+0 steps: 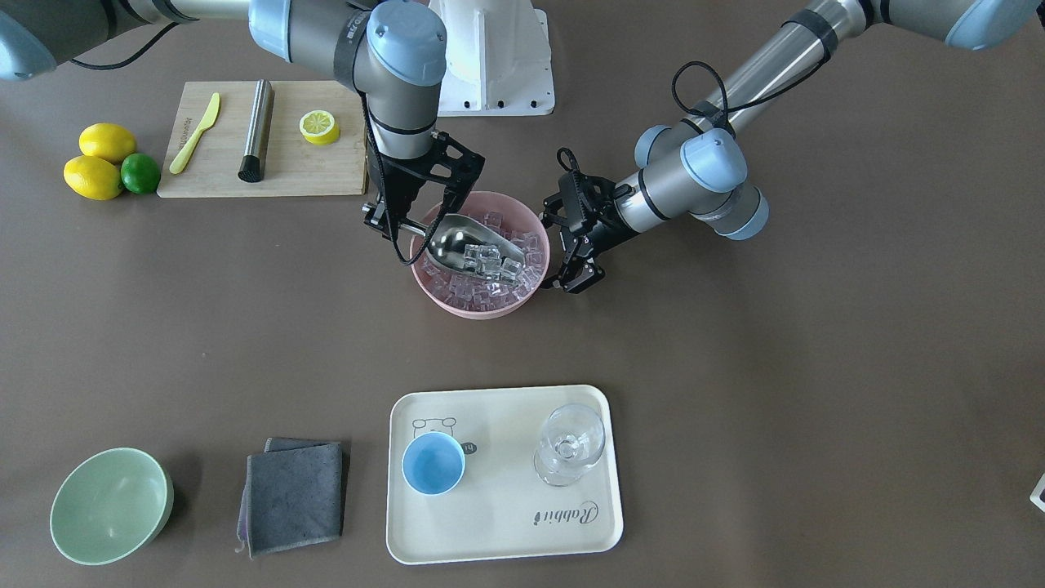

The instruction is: Put ice in cup with scoop

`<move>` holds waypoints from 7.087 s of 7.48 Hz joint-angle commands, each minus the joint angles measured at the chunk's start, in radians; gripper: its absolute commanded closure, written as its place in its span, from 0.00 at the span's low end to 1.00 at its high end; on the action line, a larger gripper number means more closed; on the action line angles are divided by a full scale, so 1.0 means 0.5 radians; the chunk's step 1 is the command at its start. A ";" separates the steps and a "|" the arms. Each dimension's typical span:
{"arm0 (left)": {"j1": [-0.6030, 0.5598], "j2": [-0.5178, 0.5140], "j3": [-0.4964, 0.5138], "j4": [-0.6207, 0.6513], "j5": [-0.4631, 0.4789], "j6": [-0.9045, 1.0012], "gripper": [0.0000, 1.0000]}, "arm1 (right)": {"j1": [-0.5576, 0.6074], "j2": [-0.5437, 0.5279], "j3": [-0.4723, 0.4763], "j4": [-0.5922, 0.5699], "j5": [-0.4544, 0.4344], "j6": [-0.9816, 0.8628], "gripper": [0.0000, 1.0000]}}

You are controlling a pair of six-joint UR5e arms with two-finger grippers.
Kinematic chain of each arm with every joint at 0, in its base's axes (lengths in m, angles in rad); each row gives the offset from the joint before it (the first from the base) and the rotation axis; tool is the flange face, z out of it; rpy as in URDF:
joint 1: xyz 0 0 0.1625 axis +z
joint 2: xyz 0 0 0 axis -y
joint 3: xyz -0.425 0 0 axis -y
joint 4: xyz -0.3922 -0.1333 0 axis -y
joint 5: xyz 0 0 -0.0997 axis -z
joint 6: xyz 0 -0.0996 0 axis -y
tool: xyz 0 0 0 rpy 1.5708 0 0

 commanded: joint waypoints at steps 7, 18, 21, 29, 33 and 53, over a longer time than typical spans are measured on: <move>-0.005 0.003 -0.026 0.009 -0.006 0.000 0.02 | 0.210 -0.334 0.317 0.393 0.371 0.467 1.00; -0.167 0.429 -0.885 0.922 -0.009 0.000 0.01 | 0.828 0.363 -0.721 -0.293 0.968 0.213 1.00; -0.272 0.451 -1.008 1.641 0.000 0.003 0.02 | 0.819 0.610 -0.946 -0.704 0.941 -0.024 1.00; -1.084 0.888 -0.971 2.080 -0.143 -0.003 0.01 | 0.785 0.993 -1.529 -0.831 0.880 -0.183 1.00; -1.728 1.246 -0.761 2.111 -0.526 0.000 0.01 | 0.785 1.064 -1.601 -0.831 0.852 -0.245 1.00; -1.981 1.273 -0.609 2.344 -0.644 -0.018 0.01 | 0.914 -1.228 -0.195 0.731 1.236 1.219 1.00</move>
